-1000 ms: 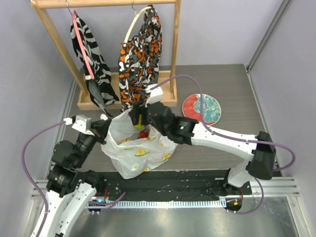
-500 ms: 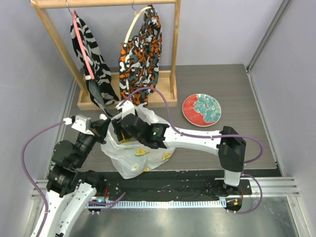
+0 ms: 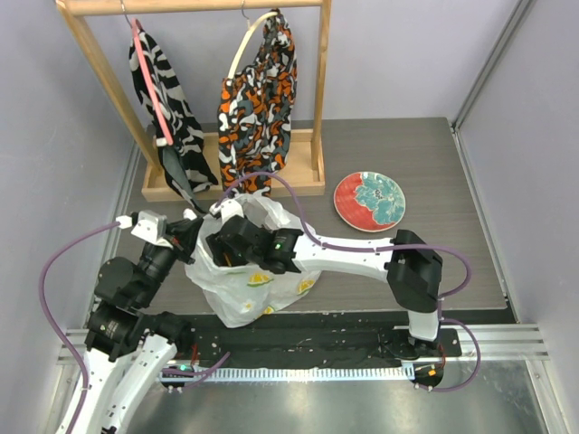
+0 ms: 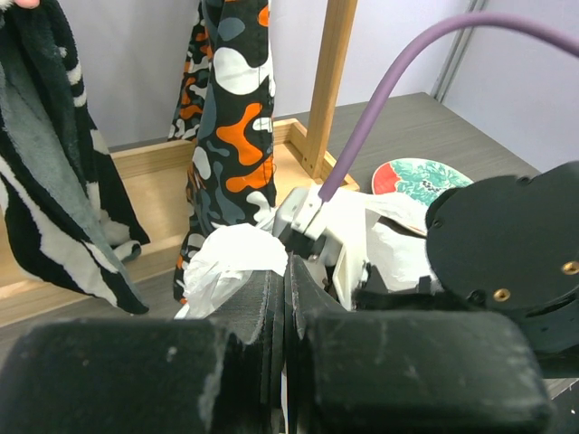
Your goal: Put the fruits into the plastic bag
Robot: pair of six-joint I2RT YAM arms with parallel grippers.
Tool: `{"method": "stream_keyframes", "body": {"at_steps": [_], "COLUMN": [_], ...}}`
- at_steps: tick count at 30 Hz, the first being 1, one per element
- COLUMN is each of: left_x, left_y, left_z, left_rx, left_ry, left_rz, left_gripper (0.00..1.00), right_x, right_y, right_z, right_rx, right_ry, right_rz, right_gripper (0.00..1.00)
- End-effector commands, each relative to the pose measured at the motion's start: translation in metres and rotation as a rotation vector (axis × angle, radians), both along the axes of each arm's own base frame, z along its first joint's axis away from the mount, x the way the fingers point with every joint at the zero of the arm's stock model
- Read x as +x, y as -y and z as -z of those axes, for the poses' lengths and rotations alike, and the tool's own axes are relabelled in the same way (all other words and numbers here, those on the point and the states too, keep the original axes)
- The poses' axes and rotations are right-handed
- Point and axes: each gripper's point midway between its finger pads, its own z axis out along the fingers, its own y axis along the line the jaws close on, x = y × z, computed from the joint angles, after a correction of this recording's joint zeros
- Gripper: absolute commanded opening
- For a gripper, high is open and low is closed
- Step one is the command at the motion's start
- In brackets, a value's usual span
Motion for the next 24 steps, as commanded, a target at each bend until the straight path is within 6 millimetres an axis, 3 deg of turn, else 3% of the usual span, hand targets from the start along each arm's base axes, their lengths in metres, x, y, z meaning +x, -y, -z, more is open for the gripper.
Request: {"method": "stream_keyframes", "body": {"at_steps": [1,6,10,15,21,23,24], "left_x": [-0.004,-0.004,-0.003,-0.004,-0.004,-0.003,-0.003], "left_y": [0.0,0.0,0.0,0.0,-0.001,-0.001,-0.001], "left_z": [-0.011,-0.011,-0.011,-0.011,-0.011,-0.011,-0.011], "left_rx": [-0.011,-0.01,-0.01,-0.011,-0.01,-0.011,-0.011], "left_ry": [0.04,0.038,0.038,0.04,0.042,0.04,0.04], "left_rz": [0.005,0.007,0.005,0.005,0.004,0.002,0.002], "left_gripper": [0.0,0.0,0.0,0.0,0.0,0.0,0.0], "right_x": [-0.006,-0.003,-0.005,-0.008,-0.008,-0.006,-0.005], "right_y": [-0.006,-0.006,-0.006,-0.008,-0.012,-0.011,-0.011], "right_z": [0.001,0.005,0.001,-0.008,-0.021,-0.023,-0.024], "right_rx": [0.008,-0.012,-0.002,0.022,0.06,0.065,0.068], "right_ry": [-0.013,-0.001,-0.004,0.0,0.001,0.005,0.003], "right_rz": [-0.036,-0.034,-0.043,-0.064,-0.067,-0.059,-0.058], "right_gripper": [0.27,0.38,0.55,0.76,0.87,0.99,1.0]}}
